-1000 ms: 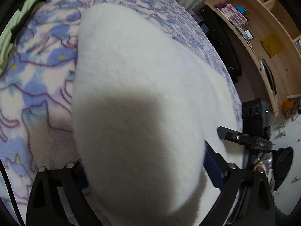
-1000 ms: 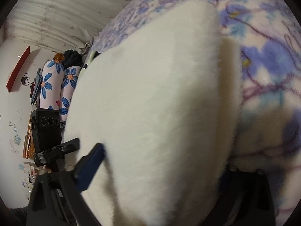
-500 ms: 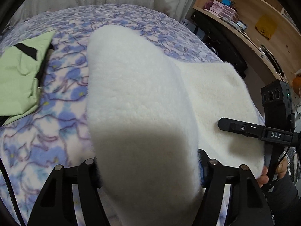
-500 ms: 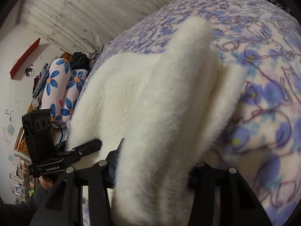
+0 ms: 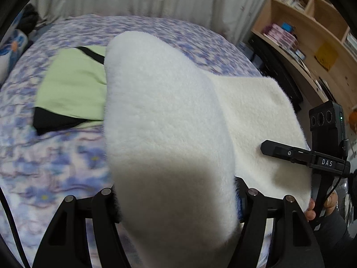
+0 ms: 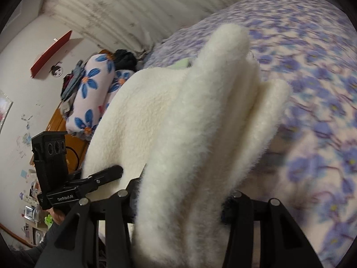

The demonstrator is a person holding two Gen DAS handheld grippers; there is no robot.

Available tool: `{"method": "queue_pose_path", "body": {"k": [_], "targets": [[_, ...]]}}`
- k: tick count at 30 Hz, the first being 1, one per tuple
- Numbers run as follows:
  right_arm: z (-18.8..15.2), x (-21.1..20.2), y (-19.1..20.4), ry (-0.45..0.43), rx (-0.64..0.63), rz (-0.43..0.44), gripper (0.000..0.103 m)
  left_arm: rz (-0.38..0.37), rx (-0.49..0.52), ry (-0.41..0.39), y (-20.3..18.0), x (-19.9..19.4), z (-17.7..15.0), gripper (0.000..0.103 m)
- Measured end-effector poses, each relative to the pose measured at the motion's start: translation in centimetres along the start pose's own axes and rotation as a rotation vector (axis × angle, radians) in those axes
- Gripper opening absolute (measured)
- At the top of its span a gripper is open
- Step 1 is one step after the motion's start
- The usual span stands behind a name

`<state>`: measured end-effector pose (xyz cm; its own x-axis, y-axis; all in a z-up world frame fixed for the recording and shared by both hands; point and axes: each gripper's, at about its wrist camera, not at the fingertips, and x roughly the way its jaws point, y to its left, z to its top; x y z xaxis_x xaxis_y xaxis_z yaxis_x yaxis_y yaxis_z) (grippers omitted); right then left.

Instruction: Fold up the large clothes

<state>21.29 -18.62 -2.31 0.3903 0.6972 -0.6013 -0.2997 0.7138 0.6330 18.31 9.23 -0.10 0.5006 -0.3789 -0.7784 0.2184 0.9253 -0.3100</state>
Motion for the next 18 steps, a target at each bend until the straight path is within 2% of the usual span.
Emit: {"method": "queue_pose_path", "body": {"k": [5, 10, 13, 18], "targets": [[2.6, 3.9, 5.2, 0.002, -0.048, 0.057, 0.048, 0.047, -0.035, -0.034, 5.5, -3.8, 2.3, 0.068], [8.0, 8.8, 8.5, -0.02, -0.076, 0.101, 0.048, 0.103, -0.008, -0.087, 10.9, -5.6, 8.2, 0.068], [12.1, 11.9, 9.3, -0.046, -0.057, 0.125, 0.048, 0.111, 0.0, -0.103, 14.0, -5.1, 12.3, 0.068], [18.1, 18.5, 8.0, -0.061, -0.039, 0.127, 0.048, 0.13, 0.023, -0.095, 19.8, -1.0, 18.9, 0.068]]}}
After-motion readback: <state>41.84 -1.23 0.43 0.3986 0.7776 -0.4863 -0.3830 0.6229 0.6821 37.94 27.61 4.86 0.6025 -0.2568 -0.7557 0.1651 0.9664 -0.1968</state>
